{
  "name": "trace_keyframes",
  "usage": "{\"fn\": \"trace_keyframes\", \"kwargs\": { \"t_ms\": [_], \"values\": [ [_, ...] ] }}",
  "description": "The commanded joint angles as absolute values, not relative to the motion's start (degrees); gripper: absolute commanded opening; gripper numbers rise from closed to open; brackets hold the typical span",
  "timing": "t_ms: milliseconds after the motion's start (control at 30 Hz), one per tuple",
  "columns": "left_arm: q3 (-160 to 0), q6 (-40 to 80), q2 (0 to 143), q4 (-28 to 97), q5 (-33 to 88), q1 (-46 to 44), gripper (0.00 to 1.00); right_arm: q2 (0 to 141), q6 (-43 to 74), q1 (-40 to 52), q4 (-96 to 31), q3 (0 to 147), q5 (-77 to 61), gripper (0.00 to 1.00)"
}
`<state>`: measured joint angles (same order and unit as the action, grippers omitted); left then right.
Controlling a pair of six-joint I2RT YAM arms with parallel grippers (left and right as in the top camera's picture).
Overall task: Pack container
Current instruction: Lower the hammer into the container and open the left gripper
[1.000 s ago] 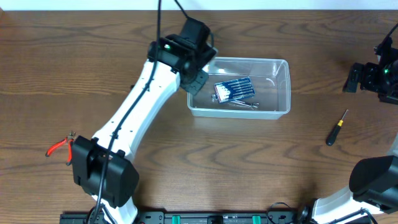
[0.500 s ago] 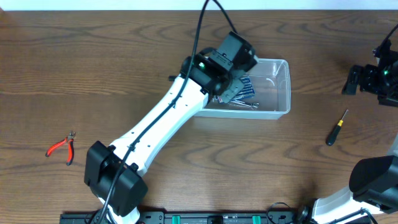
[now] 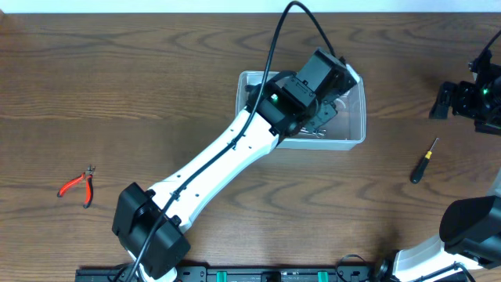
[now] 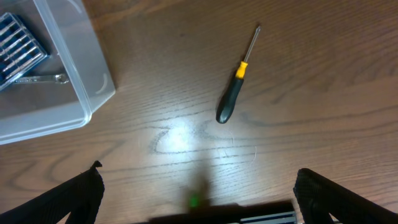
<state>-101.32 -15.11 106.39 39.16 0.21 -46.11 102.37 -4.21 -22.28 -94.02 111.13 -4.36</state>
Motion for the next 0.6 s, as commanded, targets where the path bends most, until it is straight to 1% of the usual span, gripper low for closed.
{"fn": "trace_keyframes", "kwargs": {
  "t_ms": [0, 233, 567],
  "values": [
    [-102.8, -13.6, 106.6, 38.4, 2.8, -46.3, 0.06, 102.3, -4.8, -21.7, -94.1, 110.9, -5.0, 0.99],
    [-102.8, -11.6, 110.7, 38.7, 3.9, -45.9, 0.06, 102.3, -4.8, -21.7, -94.1, 110.9, -5.0, 0.99],
    [-102.8, -7.0, 116.1, 37.4, 4.1, -41.2, 0.06, 102.3, -4.8, -21.7, -94.1, 110.9, -5.0, 0.99]
  ]
}}
